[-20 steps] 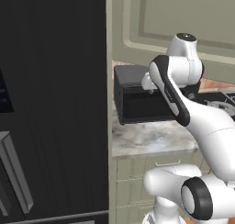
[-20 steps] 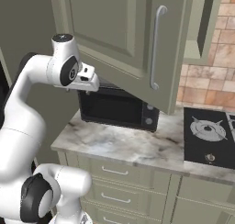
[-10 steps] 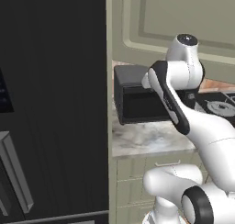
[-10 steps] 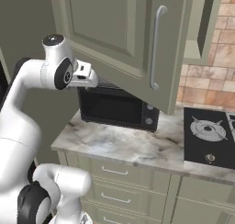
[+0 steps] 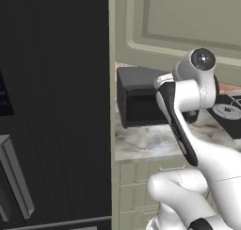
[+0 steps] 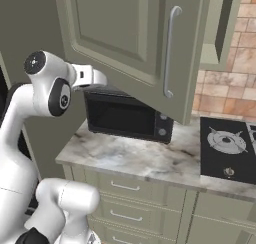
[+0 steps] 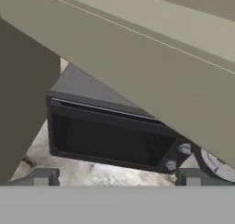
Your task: Close all open cabinet doors.
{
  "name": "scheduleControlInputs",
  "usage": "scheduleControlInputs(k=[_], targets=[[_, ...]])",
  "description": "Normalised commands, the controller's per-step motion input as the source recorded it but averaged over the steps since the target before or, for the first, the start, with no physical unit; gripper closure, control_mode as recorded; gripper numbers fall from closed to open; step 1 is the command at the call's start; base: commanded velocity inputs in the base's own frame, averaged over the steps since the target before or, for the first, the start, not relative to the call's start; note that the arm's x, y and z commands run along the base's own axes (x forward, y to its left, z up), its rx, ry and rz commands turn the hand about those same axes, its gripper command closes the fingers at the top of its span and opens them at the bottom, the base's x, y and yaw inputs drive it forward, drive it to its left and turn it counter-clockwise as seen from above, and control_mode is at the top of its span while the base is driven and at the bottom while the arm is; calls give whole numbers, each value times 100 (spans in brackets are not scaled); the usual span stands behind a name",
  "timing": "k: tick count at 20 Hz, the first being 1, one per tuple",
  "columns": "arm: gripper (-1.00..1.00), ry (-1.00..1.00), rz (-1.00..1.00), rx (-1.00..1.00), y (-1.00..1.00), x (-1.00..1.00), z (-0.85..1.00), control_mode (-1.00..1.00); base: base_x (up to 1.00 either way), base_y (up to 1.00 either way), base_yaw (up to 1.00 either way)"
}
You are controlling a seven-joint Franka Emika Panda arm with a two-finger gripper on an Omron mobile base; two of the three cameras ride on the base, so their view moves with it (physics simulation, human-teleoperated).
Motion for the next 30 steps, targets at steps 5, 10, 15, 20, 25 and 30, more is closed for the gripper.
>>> scheduleControlInputs(k=[5, 10, 15, 20, 25, 30], targets=[[-100, -21, -1, -3, -47, 0, 70, -100, 0, 0, 0], [-100, -10, -3, 0, -47, 8, 70, -100, 0, 0, 0], [-100, -2, -2, 5, -50, 43, 20, -100, 0, 0, 0], [-100, -2, 0, 5, -40, 58, -3, -100, 0, 0, 0], [-100, -1, 0, 5, -34, 63, -7, -100, 0, 0, 0], [-100, 0, 0, 7, -20, 64, -5, -100, 0, 0, 0]])
